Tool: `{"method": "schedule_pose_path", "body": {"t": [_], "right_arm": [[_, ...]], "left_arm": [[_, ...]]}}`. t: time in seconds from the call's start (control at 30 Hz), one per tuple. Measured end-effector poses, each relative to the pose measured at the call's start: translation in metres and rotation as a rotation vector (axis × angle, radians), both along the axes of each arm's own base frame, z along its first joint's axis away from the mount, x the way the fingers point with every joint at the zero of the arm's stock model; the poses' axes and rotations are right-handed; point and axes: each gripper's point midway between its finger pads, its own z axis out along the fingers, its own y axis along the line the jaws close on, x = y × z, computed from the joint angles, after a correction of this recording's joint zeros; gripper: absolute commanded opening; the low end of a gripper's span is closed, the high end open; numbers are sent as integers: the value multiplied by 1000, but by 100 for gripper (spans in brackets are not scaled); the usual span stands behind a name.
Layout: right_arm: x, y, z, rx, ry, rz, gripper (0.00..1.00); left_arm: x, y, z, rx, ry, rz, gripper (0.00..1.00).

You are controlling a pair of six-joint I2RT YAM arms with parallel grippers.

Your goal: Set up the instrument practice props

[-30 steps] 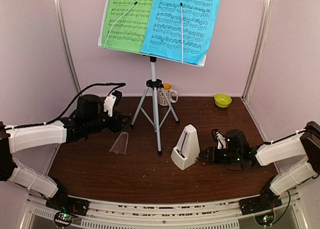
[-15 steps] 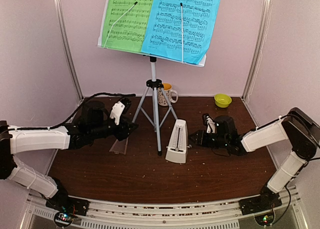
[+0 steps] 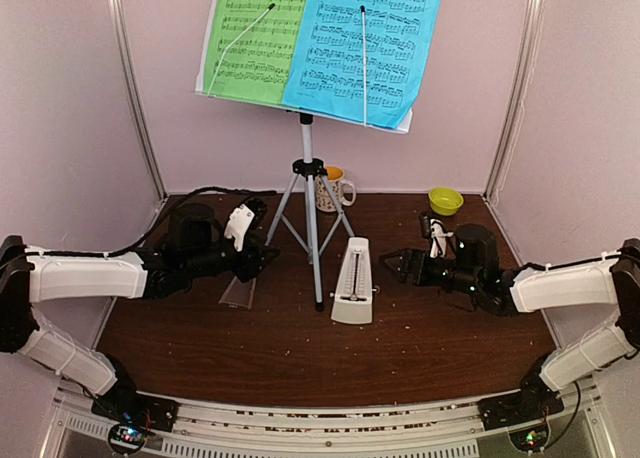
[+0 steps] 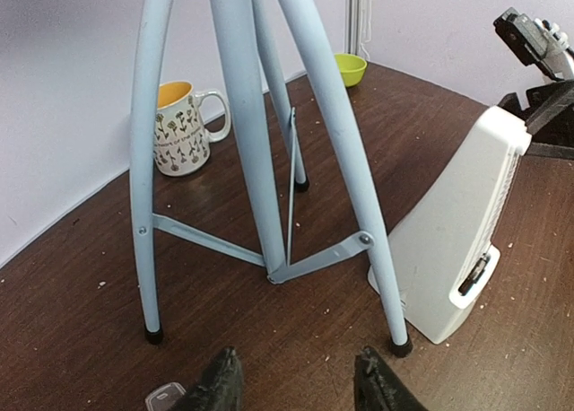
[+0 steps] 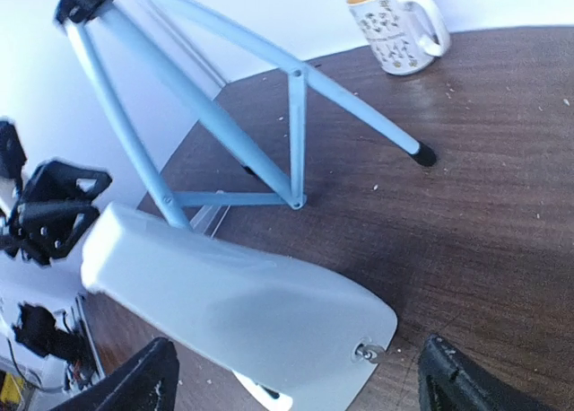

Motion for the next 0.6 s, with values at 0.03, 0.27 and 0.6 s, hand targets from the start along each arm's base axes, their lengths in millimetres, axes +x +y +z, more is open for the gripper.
{"method": "schedule_pose_path", "body": {"t": [0.03,0.27,0.6], "right_arm": [[-4,0,2,1,-11,7,100],[-30,18,9,-34,-103,88,100],[-22,48,24,-89,-181,107,93]], "left_arm": [[0,-1,0,-2,-2,-2,44],[2,-3,1,-9,-8,-6,44],[1,-3,1,-12,-10,-9,44]]}}
